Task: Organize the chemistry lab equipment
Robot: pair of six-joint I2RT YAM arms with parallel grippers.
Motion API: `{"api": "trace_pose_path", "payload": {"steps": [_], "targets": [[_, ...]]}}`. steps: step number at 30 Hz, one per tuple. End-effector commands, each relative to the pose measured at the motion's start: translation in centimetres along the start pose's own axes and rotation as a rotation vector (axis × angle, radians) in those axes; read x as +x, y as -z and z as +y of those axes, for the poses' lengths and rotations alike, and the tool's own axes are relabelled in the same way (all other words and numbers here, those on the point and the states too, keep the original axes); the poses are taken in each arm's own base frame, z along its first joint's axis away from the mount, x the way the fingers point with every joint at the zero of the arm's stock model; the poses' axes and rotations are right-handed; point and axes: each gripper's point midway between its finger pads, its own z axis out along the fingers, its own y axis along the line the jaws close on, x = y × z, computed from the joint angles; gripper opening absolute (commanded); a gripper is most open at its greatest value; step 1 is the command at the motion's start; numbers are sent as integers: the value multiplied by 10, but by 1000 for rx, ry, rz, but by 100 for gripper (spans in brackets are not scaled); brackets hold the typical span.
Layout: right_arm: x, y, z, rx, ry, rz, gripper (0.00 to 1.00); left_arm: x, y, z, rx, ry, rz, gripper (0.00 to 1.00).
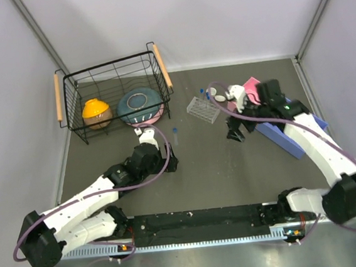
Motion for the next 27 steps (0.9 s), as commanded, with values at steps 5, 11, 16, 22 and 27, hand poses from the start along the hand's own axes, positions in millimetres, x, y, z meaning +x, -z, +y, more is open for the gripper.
{"api": "trace_pose_path", "payload": {"steps": [5, 11, 16, 22, 27], "targets": [[-14, 88, -31, 153, -176, -496, 99, -21, -6, -8, -25, -48, 27, 96], [17, 90, -39, 191, -278, -534, 99, -25, -17, -7, -53, -81, 59, 95], [40, 78, -42, 238, -217, -486, 99, -26, -28, -7, -77, -105, 89, 95], [50, 78, -54, 310, -185, -443, 99, -20, -47, -1, -89, -83, 114, 95], [50, 79, -51, 310, -148, -445, 99, -18, -59, 2, -100, -62, 125, 95]]}}
